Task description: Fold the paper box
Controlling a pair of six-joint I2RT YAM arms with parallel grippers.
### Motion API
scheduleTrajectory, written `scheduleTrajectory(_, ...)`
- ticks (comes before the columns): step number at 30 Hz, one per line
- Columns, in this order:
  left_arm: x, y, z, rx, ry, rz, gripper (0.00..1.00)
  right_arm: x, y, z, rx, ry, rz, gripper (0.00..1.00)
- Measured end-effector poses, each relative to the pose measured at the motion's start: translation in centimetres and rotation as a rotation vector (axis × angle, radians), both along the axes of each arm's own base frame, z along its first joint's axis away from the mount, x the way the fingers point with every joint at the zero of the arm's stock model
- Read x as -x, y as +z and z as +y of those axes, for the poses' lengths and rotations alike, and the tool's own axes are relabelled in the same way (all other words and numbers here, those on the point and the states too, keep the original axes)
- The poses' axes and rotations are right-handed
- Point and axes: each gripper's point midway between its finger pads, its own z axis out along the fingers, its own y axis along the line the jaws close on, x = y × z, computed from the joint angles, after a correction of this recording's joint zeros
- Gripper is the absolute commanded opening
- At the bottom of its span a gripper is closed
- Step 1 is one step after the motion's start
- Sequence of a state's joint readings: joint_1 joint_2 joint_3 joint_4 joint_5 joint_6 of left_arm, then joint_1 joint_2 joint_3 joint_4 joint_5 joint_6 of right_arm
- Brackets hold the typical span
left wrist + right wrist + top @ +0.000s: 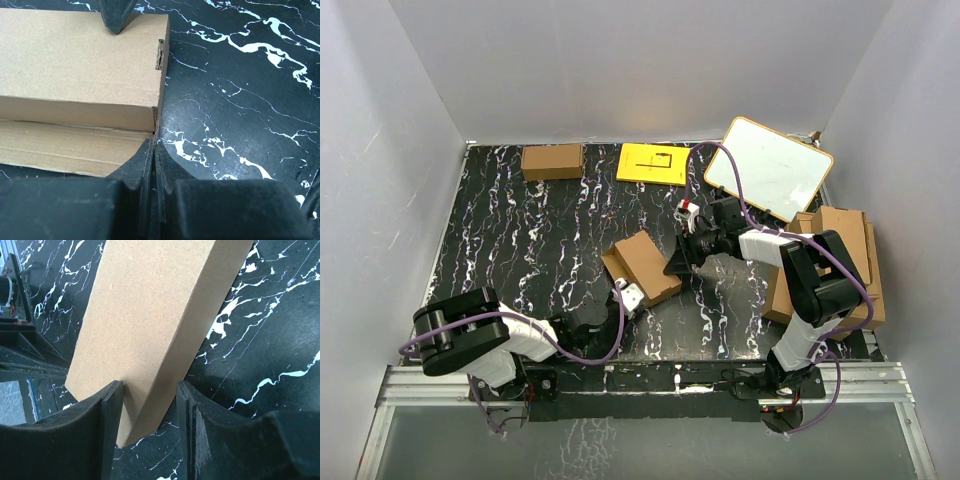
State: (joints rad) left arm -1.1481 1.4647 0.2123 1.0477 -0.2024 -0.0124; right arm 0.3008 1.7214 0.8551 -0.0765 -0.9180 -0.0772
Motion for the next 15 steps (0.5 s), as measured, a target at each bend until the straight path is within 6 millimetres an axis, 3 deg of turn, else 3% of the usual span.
scheduleTrajectory(15,-0.03,-0.06,0.30,0.026,0.018,0.019,0.00,-0.01,-0.25,0.11,0.001,0.007,0.026,0.47)
